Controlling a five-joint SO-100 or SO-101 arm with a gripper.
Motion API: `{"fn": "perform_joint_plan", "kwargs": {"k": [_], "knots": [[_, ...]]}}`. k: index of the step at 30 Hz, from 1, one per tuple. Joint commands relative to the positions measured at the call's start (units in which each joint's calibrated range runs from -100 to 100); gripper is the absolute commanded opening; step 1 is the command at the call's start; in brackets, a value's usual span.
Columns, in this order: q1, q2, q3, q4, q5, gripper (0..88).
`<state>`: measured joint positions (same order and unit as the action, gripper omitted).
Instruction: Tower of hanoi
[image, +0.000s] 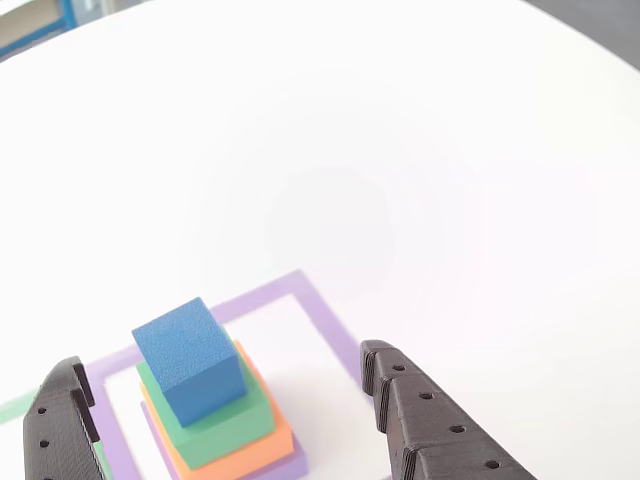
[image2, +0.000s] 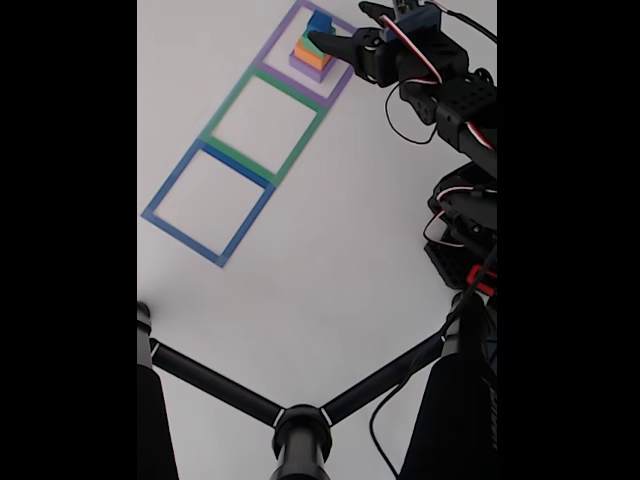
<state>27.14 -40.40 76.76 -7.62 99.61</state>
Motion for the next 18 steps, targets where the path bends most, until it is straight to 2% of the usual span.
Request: {"fn": "perform_joint_plan", "kwargs": {"k": [1,18], "knots": [[-1.54,3.13,-0.13,-6.38,0.39,30.6],[-3.55,13.87,-0.67,-16.91,0.39,29.7]]}}
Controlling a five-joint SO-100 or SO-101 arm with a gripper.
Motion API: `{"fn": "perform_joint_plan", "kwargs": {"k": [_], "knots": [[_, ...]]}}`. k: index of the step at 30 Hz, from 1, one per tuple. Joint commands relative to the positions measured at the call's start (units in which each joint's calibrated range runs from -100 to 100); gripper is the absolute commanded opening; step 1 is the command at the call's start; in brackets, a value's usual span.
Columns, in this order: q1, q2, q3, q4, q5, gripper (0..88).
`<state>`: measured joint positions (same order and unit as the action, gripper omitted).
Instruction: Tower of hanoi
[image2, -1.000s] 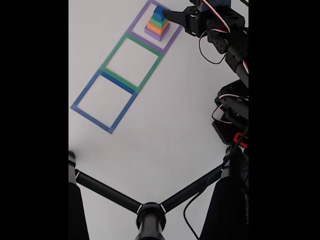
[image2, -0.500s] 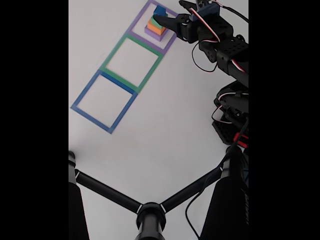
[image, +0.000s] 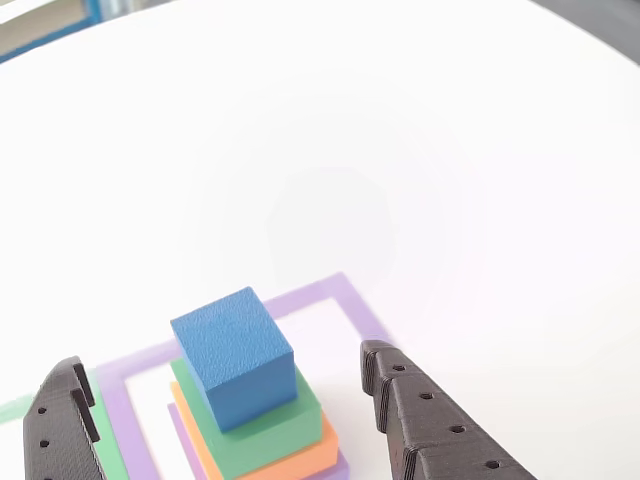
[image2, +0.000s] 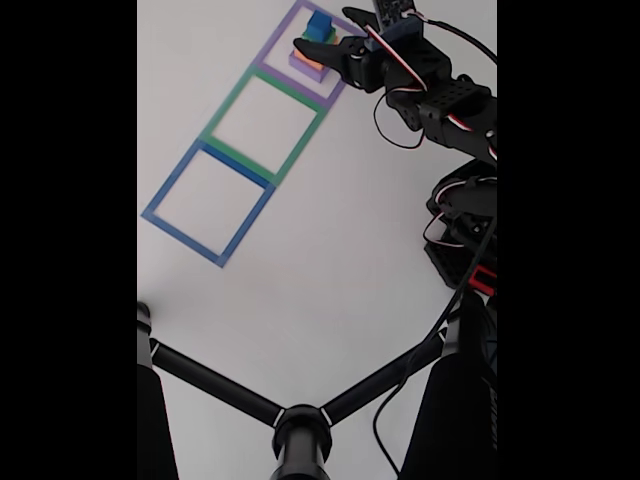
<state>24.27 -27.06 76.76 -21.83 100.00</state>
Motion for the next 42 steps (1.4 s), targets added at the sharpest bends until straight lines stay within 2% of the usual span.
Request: {"fn": "perform_joint_plan", "kwargs": {"k": [1,34,42], "knots": [[-0.88,0.86,-0.58,-3.11,0.0,29.6],[-3.28,9.17,-5.76,-7.72,0.0,26.7],[-3.56,9.42,-6.04,-7.72,0.0,17.4]]}}
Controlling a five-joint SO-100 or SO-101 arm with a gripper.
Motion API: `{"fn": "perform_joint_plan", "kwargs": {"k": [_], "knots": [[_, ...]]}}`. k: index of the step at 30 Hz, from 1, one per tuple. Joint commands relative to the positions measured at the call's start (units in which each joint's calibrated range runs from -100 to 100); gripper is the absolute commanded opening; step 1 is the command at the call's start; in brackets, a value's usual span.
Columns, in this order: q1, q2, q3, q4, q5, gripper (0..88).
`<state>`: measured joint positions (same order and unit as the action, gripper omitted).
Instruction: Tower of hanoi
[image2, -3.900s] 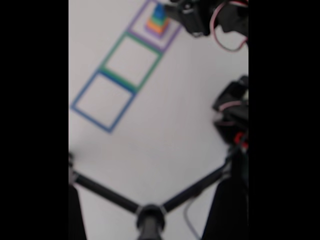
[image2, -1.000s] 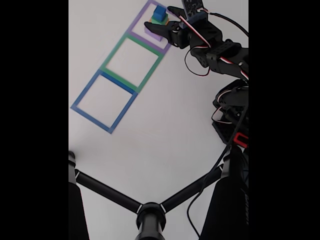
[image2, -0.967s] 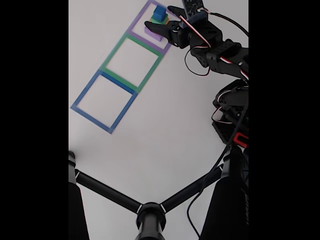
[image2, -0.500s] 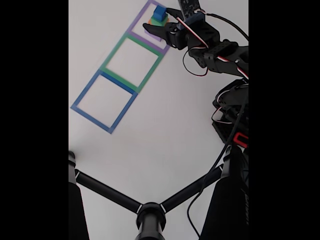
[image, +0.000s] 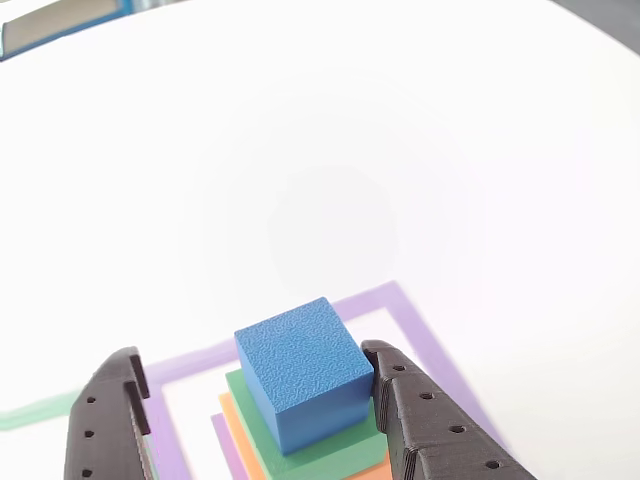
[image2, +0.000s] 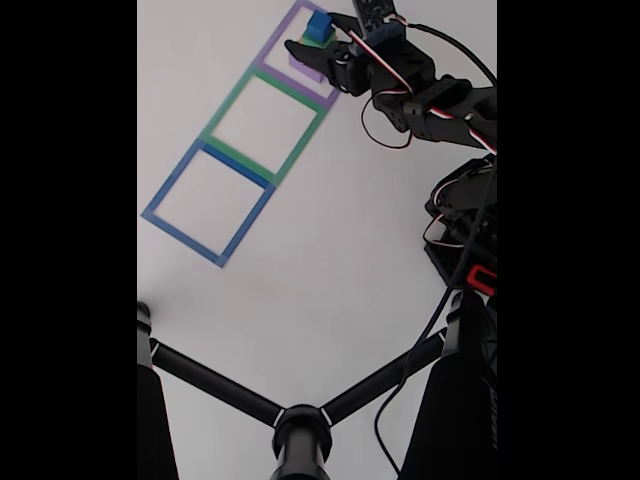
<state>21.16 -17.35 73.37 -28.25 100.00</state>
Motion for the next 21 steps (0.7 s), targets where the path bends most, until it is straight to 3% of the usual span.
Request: {"fn": "perform_joint_plan", "kwargs": {"k": [1,6,21], "knots": [[-0.55,-0.29,-2.55,-1.3,0.0,16.1],[-1.12,-0.29,-2.55,-1.3,0.0,9.6],[-1.7,-0.29,-2.28,-1.3,0.0,2.4]]}}
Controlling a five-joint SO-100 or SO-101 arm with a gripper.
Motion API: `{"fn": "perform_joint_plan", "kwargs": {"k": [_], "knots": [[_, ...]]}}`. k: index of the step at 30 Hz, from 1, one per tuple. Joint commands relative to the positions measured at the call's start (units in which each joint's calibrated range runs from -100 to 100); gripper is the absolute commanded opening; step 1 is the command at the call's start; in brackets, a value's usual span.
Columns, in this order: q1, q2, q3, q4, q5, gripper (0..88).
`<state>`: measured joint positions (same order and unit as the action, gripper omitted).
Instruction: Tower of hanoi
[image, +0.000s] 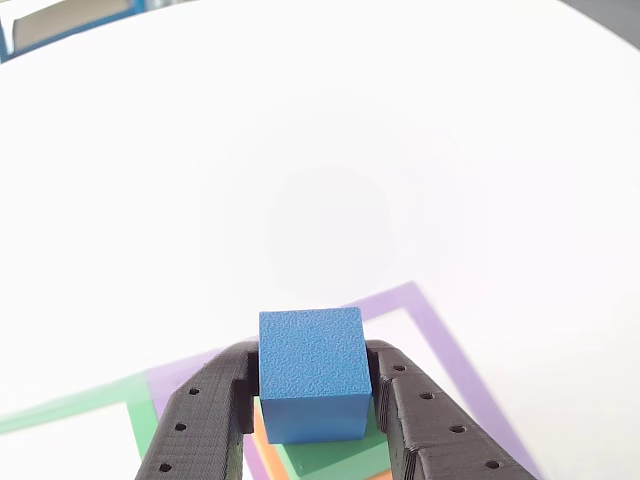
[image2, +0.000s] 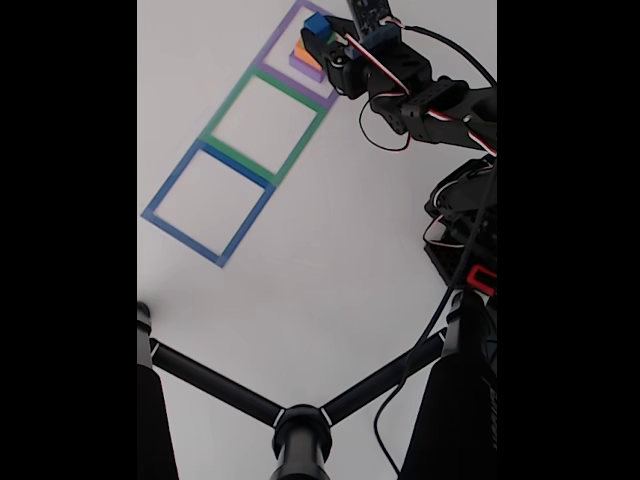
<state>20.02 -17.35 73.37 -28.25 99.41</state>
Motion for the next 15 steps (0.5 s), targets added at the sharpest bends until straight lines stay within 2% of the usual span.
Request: {"fn": "perform_joint_plan", "kwargs": {"k": [1,8,12,15], "knots": [[-0.55,-0.37,-2.37,-1.22,0.59,2.4],[-1.7,-3.93,-4.19,3.64,0.59,2.4],[-2.76,-10.22,-6.19,12.54,0.59,2.5],[-3.24,-16.12,-9.19,23.39,0.59,2.3]]}}
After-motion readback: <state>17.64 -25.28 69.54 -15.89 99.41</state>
